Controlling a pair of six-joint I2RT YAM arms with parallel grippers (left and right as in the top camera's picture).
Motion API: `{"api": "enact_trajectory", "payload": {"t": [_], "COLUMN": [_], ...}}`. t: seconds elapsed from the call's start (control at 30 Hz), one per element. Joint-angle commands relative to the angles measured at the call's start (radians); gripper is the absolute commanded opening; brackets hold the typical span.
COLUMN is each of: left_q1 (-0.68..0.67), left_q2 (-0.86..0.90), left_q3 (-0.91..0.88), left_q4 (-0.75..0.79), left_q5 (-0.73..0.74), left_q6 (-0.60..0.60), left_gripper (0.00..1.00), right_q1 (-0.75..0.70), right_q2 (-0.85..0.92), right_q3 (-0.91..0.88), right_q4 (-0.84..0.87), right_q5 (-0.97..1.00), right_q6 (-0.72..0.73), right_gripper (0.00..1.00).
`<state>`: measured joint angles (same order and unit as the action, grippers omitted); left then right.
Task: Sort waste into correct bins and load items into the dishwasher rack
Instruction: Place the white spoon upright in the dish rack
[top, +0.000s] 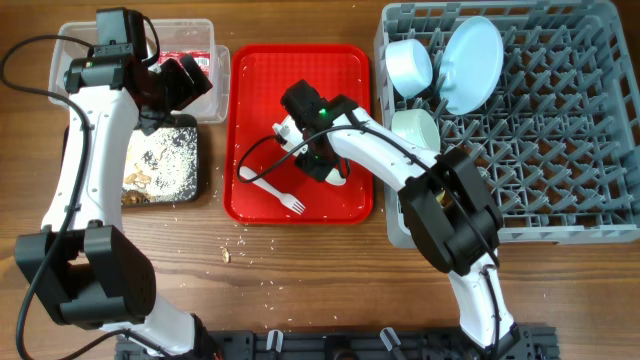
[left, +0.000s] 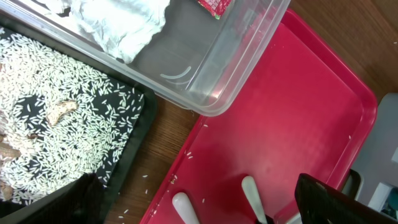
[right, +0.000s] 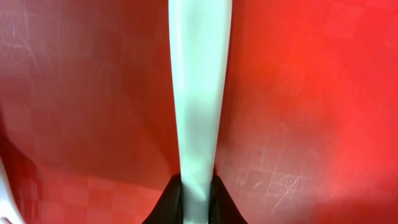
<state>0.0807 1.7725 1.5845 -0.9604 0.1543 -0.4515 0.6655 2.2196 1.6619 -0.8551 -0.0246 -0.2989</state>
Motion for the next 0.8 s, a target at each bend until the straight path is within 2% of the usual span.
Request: {"api": "enact_trajectory", "payload": {"t": [0.0,0.1,0.2,0.3,0.4,0.47,0.57,0.77], "left_q1": [0.001,0.001,0.001,0.001,0.001,0.001,0.001,0.001], "left_q2": [-0.011,-0.011,-0.011,-0.011,-0.011,-0.011,-0.011,-0.011], "left_q3": [0.01,0.01,0.01,0.01,0.01,0.01,0.01,0.01], "left_q4": [0.002,0.003,0.003,0.003,0.002,0.003,0.002,0.002], "left_q5": [-0.01,-0.01,-0.01,-0.01,-0.01,-0.01,-0.01,-0.01], "left_q6": [0.002,0.002,0.002,0.002,0.002,0.002,0.002,0.002], "left_gripper": [1.0,1.0,1.0,1.0,1.0,1.0,1.0,1.0], "right_q1": [-0.01,-0.036,-0.114,-0.243,-0.418,-0.524,-0.615,-0.621], "right_q2": [0.01,-0.088,-0.26,-0.385,-0.411,-0.411,-0.411,-0.411], "right_q3": [0.026,0.14,0.203,0.203,0.194,0.13,-0.013,-0.218], "right_q4": [-0.008,-0.091,-0.158,-0.263,-0.406,-0.447,-0.443,-0.375], "right_q5": [0.018,0.016,0.039,0.105,0.122,0.121,0.087,0.088], "right_q6": [0.066,0.128,0.228,0.337,0.434,0.508,0.535,0.537], "right_gripper": [0.04,0.04,0.04,0.05,0.04,0.04,0.04,0.05]}}
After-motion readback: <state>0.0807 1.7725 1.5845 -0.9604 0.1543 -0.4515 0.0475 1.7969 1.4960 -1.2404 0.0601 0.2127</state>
